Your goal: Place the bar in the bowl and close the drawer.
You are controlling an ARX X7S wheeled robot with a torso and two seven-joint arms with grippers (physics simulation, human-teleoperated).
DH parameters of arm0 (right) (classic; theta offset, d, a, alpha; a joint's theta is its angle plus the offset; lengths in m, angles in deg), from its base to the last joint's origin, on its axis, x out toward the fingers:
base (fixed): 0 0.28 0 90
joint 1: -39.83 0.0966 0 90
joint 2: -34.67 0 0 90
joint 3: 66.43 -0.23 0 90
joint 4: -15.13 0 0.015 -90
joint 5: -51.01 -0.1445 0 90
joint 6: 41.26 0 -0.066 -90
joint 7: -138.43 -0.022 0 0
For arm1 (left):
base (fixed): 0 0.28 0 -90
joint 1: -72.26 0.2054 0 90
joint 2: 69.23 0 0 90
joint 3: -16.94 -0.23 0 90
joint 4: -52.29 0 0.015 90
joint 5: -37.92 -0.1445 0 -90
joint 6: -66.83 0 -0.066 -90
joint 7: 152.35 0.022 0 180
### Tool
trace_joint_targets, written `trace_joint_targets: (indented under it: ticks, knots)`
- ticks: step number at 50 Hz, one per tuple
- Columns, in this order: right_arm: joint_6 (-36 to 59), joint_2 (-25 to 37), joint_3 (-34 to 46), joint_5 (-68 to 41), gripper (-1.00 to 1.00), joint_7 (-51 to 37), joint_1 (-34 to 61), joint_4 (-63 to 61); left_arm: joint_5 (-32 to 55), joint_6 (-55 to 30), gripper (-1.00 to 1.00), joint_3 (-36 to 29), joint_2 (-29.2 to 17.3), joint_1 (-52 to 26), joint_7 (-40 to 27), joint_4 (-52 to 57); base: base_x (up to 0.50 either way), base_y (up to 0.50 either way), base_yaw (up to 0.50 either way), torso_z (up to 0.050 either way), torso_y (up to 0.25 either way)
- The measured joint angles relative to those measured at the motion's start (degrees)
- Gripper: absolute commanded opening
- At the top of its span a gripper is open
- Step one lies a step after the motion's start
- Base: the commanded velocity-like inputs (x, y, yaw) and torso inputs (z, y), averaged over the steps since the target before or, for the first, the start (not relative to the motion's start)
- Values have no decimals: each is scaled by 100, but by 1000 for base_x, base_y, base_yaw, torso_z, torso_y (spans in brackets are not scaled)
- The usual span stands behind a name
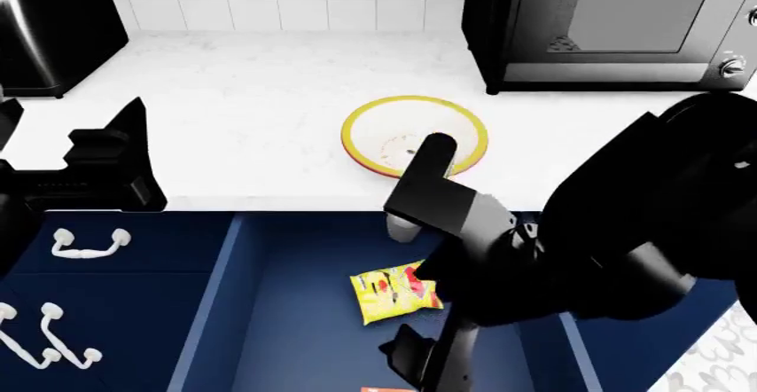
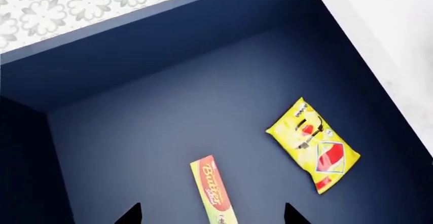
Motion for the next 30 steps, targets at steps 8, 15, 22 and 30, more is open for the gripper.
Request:
trace_joint_targets:
  ticks: [8, 15, 22, 30]
  knots:
    - [-36, -57, 260, 478, 100, 284, -297, -110, -33, -4, 100, 5, 13, 54, 24, -15, 0, 0, 0, 0, 0]
    - [-98, -88, 474, 820, 100, 462, -498, -197, -78, -6, 100, 8, 34, 112, 52, -31, 0, 0, 0, 0, 0]
    - [-178, -125, 666, 1203, 100, 693, -645, -226, -124, -9, 100, 5, 58, 161, 76, -48, 0, 0, 0, 0, 0]
    - [-301, -200, 949, 1825, 100, 1063, -765, -158, -186, -21, 100, -12, 96, 197, 105, -79, 0, 0, 0, 0, 0]
